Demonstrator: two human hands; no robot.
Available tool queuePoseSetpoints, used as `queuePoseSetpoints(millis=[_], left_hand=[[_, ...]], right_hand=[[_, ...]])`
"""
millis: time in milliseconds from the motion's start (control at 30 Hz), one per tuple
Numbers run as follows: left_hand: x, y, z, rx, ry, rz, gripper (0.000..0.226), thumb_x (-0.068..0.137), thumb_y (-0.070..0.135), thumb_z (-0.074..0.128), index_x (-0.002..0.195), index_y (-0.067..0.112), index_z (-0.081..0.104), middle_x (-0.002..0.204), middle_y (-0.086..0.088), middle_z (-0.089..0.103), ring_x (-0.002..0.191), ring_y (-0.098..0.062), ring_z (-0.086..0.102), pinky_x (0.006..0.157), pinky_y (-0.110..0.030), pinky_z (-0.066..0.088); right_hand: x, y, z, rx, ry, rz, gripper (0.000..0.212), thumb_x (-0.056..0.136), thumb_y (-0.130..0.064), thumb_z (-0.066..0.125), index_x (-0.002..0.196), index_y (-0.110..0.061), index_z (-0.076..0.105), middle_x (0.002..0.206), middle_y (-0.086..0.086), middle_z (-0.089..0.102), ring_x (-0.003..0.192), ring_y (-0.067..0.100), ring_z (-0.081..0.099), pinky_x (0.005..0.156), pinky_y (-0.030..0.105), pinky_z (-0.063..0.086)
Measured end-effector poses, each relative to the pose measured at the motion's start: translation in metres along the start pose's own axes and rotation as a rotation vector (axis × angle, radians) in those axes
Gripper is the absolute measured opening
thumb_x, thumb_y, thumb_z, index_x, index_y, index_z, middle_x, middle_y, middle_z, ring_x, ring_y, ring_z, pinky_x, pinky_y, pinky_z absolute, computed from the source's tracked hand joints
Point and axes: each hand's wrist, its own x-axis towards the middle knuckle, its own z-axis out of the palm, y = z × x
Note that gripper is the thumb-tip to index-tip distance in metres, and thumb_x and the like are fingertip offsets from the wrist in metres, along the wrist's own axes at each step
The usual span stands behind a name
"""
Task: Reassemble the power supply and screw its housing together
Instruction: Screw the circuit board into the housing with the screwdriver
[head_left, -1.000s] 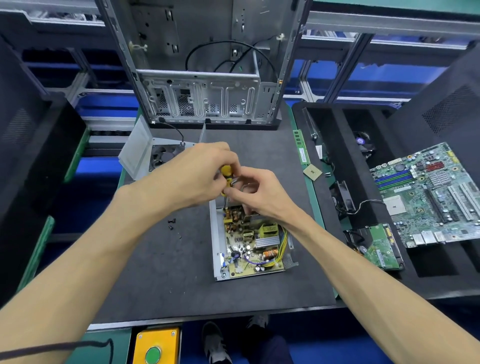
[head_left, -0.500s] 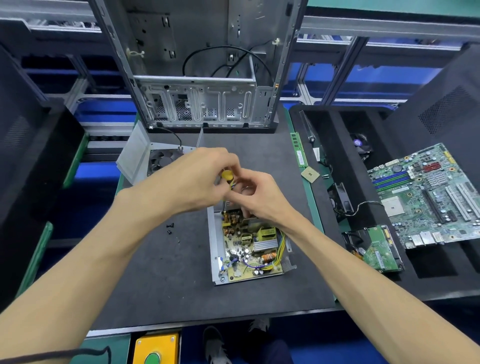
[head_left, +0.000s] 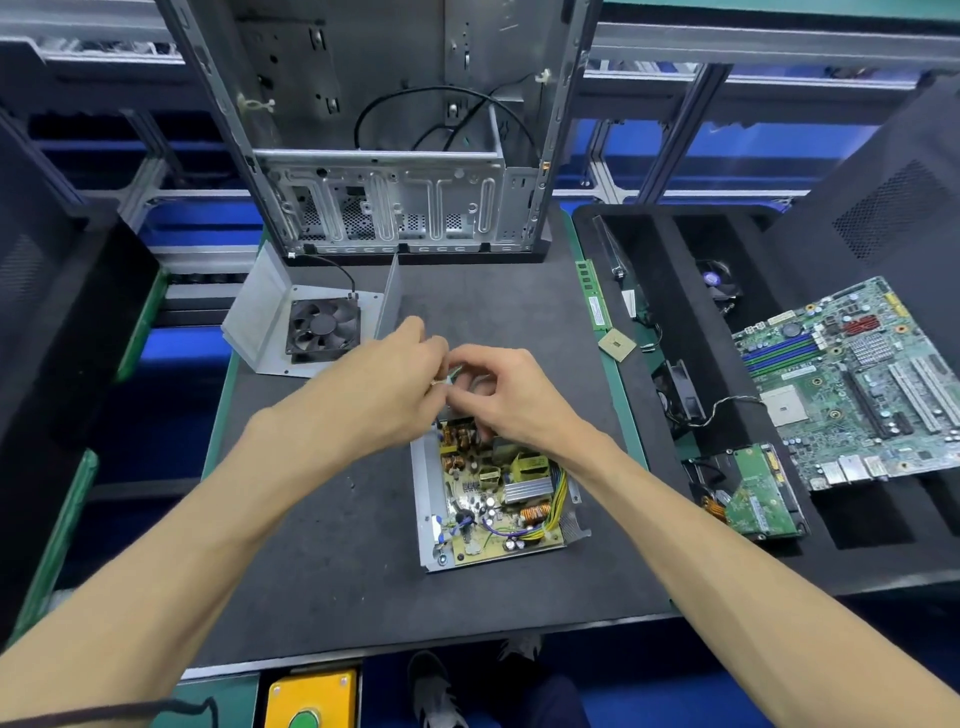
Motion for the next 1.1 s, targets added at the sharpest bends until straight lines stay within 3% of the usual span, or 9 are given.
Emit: queuePoseSetpoints(millis=[67,167,267,333,433,600,700,800,1100], left_hand=[[0.000,-0.001,0.004,0.012,0.086,-0.028,0.022,0.102,0.032,0.049,0.115,0.015,0.051,0.107,-0.008,0.056,0.094,-0.034,0.062,0.079,-0.044,0.051],[0.004,0.001,0.004,-0.063,0.162,0.030,0.010,0.101,0.019,0.049,0.110,0.014,0.050,0.103,-0.007,0.058,0.093,-0.033,0.060,0.076,-0.045,0.049],[0.006,0.003,0.000,-0.144,0.137,0.102,0.010,0.096,0.010,0.050,0.104,0.016,0.053,0.102,-0.001,0.059,0.091,-0.027,0.058,0.077,-0.046,0.049],[0.007,0.002,-0.004,-0.155,0.109,0.120,0.013,0.093,0.007,0.051,0.101,0.017,0.053,0.099,0.003,0.058,0.092,-0.026,0.058,0.077,-0.045,0.049],[0.008,0.000,-0.006,-0.143,0.070,0.097,0.012,0.092,0.008,0.051,0.099,0.018,0.052,0.099,0.003,0.055,0.091,-0.029,0.058,0.078,-0.047,0.050],[0.008,-0.002,-0.004,-0.123,0.091,0.031,0.013,0.092,0.009,0.049,0.100,0.017,0.054,0.101,-0.001,0.052,0.090,-0.030,0.056,0.075,-0.044,0.047],[0.008,-0.001,-0.004,-0.123,0.085,0.018,0.013,0.092,0.008,0.049,0.098,0.018,0.054,0.102,-0.001,0.053,0.089,-0.029,0.057,0.076,-0.045,0.048],[0.009,0.002,-0.007,-0.124,0.069,0.017,0.013,0.092,0.007,0.049,0.098,0.017,0.055,0.102,-0.001,0.054,0.091,-0.029,0.057,0.079,-0.047,0.049],[0.010,0.005,-0.006,-0.085,0.056,0.083,0.011,0.094,0.011,0.049,0.103,0.017,0.052,0.102,-0.002,0.055,0.091,-0.031,0.060,0.080,-0.048,0.050]], right_hand=[[-0.001,-0.003,0.000,-0.030,0.089,-0.004,0.019,0.093,-0.012,0.066,0.109,-0.022,0.070,0.064,-0.009,0.064,0.047,0.006,0.056,0.055,0.022,0.048],[-0.007,-0.004,0.000,-0.251,0.449,-0.089,0.014,0.090,-0.014,0.063,0.097,-0.022,0.072,0.067,-0.007,0.060,0.063,0.006,0.051,0.058,0.025,0.043],[-0.012,-0.002,-0.001,-0.632,0.646,-0.006,0.015,0.091,-0.034,0.064,0.099,-0.024,0.070,0.099,-0.004,0.059,0.098,0.017,0.051,0.079,0.036,0.045],[-0.010,0.003,0.003,-0.738,0.446,0.271,0.041,0.088,-0.061,0.063,0.111,-0.027,0.068,0.121,0.003,0.052,0.116,0.027,0.045,0.094,0.044,0.039],[-0.005,0.006,0.003,-0.587,0.165,0.424,0.059,0.079,-0.079,0.062,0.114,-0.033,0.065,0.126,-0.002,0.050,0.119,0.025,0.049,0.090,0.041,0.044],[-0.003,0.006,0.000,-0.630,0.125,0.298,0.044,0.074,-0.076,0.070,0.094,-0.037,0.070,0.133,-0.004,0.050,0.131,0.019,0.039,0.094,0.044,0.046],[-0.001,0.004,0.006,-0.754,0.108,0.278,0.046,0.073,-0.081,0.062,0.074,-0.035,0.057,0.120,-0.005,0.057,0.119,0.021,0.048,0.081,0.040,0.045],[0.001,0.003,0.007,-0.784,0.107,0.272,0.047,0.074,-0.079,0.059,0.072,-0.032,0.053,0.106,-0.008,0.059,0.106,0.021,0.053,0.071,0.034,0.038],[0.003,0.004,0.007,-0.754,0.116,0.243,0.041,0.075,-0.071,0.064,0.069,-0.032,0.051,0.097,-0.010,0.059,0.096,0.018,0.055,0.069,0.033,0.035]])
